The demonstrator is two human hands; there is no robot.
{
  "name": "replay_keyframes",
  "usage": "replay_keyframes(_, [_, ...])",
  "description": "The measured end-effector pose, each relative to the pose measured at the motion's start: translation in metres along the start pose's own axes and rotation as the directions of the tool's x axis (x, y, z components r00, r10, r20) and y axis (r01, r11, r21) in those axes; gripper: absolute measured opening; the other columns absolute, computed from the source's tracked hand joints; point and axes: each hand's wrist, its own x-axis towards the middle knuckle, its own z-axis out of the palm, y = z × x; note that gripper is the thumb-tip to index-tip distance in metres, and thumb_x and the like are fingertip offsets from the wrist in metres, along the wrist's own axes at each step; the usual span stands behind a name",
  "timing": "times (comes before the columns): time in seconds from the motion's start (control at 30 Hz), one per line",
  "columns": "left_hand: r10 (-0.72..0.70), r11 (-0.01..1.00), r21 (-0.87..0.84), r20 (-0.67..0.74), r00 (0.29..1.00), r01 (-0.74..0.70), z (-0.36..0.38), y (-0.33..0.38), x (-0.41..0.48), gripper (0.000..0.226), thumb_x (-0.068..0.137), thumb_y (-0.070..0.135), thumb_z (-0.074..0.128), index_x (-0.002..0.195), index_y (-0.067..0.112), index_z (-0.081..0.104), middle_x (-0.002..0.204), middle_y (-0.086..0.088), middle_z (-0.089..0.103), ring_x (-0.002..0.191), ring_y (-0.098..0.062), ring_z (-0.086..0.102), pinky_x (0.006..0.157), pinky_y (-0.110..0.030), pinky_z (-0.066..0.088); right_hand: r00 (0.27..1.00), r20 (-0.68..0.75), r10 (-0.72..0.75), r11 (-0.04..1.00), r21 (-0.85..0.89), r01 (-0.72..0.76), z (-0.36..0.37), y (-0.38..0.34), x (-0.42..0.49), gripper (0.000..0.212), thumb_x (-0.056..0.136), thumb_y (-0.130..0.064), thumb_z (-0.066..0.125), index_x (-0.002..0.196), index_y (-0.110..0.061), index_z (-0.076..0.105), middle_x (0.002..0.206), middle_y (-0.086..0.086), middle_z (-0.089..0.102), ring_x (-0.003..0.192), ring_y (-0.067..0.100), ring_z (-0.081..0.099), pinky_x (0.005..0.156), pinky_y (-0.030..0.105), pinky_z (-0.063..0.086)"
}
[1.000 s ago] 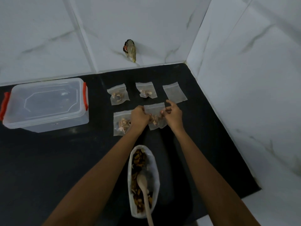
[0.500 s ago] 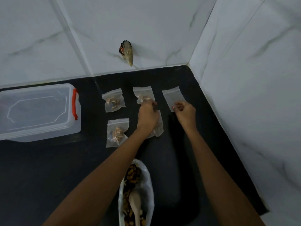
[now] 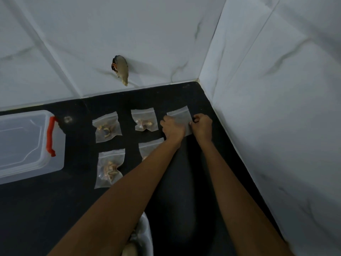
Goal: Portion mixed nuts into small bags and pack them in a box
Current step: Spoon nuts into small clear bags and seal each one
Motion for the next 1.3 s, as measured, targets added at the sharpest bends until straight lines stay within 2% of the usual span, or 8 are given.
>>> replay_keyframes(0.2, [-0.094, 0.992, -0.086, -0.060, 0.994, 0.088, -0.001, -0.002, 0.012, 0.039, 0.086, 0.001, 0.054, 0.123, -0.001, 0.044, 0.127, -0.020, 0.050, 0.114, -0.032, 0.053, 0.095, -0.042, 0.047, 0.997, 0.037, 0.066, 0.985, 0.157, -0.071, -0.007, -0.004, -0.006, 0.016, 0.082, 0.001, 0.055, 0.090, -0.001, 0.069, 0.092, 0.013, 0.068, 0.079, 0.020, 0.063, 0.067, 0.023, 0.047])
replay_keyframes(0.3, [-0.002, 0.992, -0.129, -0.085, 0.996, -0.009, -0.011, -0.002, 0.006, 0.025, 0.089, 0.007, 0.054, 0.112, -0.002, 0.053, 0.115, -0.018, 0.058, 0.106, -0.029, 0.057, 0.091, -0.037, 0.049, 0.982, 0.113, 0.151, 0.925, 0.336, -0.180, -0.020, -0.005, -0.017, 0.017, 0.080, 0.003, 0.055, 0.086, -0.005, 0.069, 0.084, 0.010, 0.065, 0.063, 0.012, 0.056, 0.052, 0.019, 0.046])
replay_keyframes(0.43, [0.151, 0.963, -0.208, -0.101, 0.983, -0.169, -0.033, 0.001, -0.021, 0.018, 0.091, 0.015, 0.055, 0.103, 0.002, 0.058, 0.099, -0.010, 0.059, 0.091, -0.018, 0.055, 0.084, -0.029, 0.047, 0.960, 0.183, 0.211, 0.842, 0.465, -0.273, -0.035, -0.009, -0.043, 0.016, 0.084, -0.004, 0.061, 0.098, -0.007, 0.066, 0.095, 0.007, 0.065, 0.085, 0.015, 0.060, 0.068, 0.022, 0.051])
replay_keyframes(0.57, [0.224, 0.939, -0.252, -0.064, 0.973, -0.233, -0.066, -0.009, -0.059, 0.015, 0.092, 0.019, 0.054, 0.102, 0.009, 0.057, 0.096, 0.000, 0.057, 0.091, -0.011, 0.055, 0.077, -0.021, 0.046, 0.949, 0.261, 0.178, 0.810, 0.509, -0.291, -0.055, -0.021, -0.094, 0.014, 0.086, -0.007, 0.059, 0.098, -0.013, 0.064, 0.094, 0.001, 0.062, 0.083, 0.009, 0.058, 0.063, 0.017, 0.045])
replay_keyframes(0.67, [0.273, 0.917, -0.282, -0.073, 0.959, -0.283, -0.096, -0.026, -0.089, 0.007, 0.090, 0.021, 0.056, 0.094, 0.014, 0.058, 0.088, 0.006, 0.058, 0.086, -0.007, 0.057, 0.069, -0.017, 0.047, 0.936, 0.311, 0.166, 0.786, 0.531, -0.316, -0.064, -0.027, -0.139, 0.014, 0.085, -0.009, 0.060, 0.096, -0.017, 0.063, 0.098, 0.000, 0.062, 0.091, 0.011, 0.059, 0.076, 0.024, 0.050])
replay_keyframes(0.93, [0.254, 0.914, -0.331, 0.015, 0.967, -0.235, -0.174, -0.081, -0.169, 0.009, 0.087, 0.018, 0.059, 0.096, 0.017, 0.060, 0.093, 0.005, 0.064, 0.088, -0.004, 0.061, 0.071, -0.020, 0.050, 0.869, 0.491, 0.061, 0.704, 0.596, -0.386, -0.064, -0.037, -0.254, 0.015, 0.082, -0.010, 0.064, 0.096, -0.016, 0.065, 0.100, 0.001, 0.068, 0.098, 0.016, 0.063, 0.088, 0.031, 0.051])
replay_keyframes(1.07, [0.237, 0.926, -0.320, 0.072, 0.969, -0.202, -0.201, -0.118, -0.200, 0.007, 0.085, 0.014, 0.061, 0.085, 0.021, 0.063, 0.086, 0.007, 0.068, 0.079, 0.001, 0.065, 0.065, -0.015, 0.049, 0.892, 0.453, -0.001, 0.649, 0.678, -0.344, -0.055, -0.039, -0.299, 0.016, 0.084, -0.008, 0.061, 0.097, -0.019, 0.063, 0.099, 0.000, 0.069, 0.092, 0.009, 0.066, 0.079, 0.023, 0.053])
replay_keyframes(1.3, [0.305, 0.942, -0.195, 0.158, 0.939, -0.274, -0.227, -0.165, -0.235, 0.013, 0.083, 0.011, 0.064, 0.081, 0.024, 0.067, 0.082, 0.009, 0.068, 0.075, 0.007, 0.063, 0.065, -0.007, 0.048, 0.888, 0.428, -0.169, 0.813, 0.570, -0.120, -0.041, -0.039, -0.352, 0.013, 0.084, -0.007, 0.061, 0.088, -0.018, 0.068, 0.086, -0.006, 0.068, 0.077, -0.002, 0.063, 0.069, 0.011, 0.050])
